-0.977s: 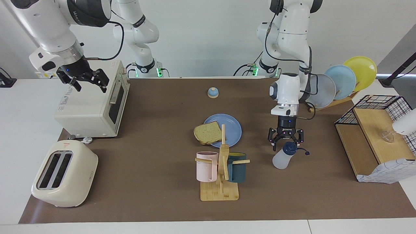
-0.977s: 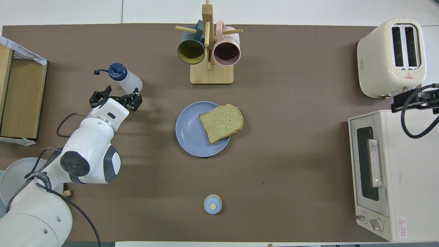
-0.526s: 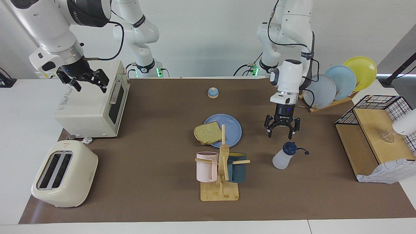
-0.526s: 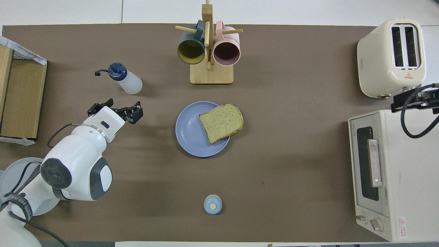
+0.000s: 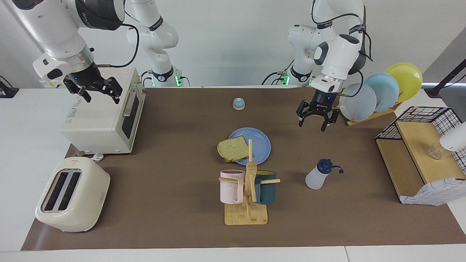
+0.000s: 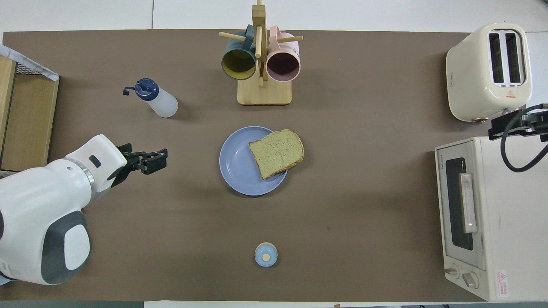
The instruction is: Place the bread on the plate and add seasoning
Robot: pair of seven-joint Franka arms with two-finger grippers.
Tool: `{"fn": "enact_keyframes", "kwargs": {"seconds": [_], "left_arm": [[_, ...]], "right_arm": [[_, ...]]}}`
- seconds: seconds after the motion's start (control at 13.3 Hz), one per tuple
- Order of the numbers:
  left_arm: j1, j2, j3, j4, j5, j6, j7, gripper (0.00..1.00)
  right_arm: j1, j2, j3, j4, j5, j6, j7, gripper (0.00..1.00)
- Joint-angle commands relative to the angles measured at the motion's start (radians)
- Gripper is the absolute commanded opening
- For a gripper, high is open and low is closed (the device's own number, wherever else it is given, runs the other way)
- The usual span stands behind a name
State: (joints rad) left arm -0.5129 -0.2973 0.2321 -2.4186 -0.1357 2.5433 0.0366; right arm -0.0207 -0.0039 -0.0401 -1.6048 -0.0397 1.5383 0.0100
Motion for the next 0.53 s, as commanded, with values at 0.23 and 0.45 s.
{"fn": "enact_keyframes", "kwargs": {"seconds": [0.23,0.45], "left_arm": [[0.037,0.007,0.003,0.314,0.083,-0.486,-0.004,1.00],[0.065,0.027,0.007,0.464,0.119,-0.691,-0.004,1.00]], "right_arm": [[-0.015,-0.021,0.011,-0.024,-0.003,0.002,-0.013,1.00],[-0.015,-0.022,0.011,-0.024,-0.003,0.000,-0.013,1.00]]}}
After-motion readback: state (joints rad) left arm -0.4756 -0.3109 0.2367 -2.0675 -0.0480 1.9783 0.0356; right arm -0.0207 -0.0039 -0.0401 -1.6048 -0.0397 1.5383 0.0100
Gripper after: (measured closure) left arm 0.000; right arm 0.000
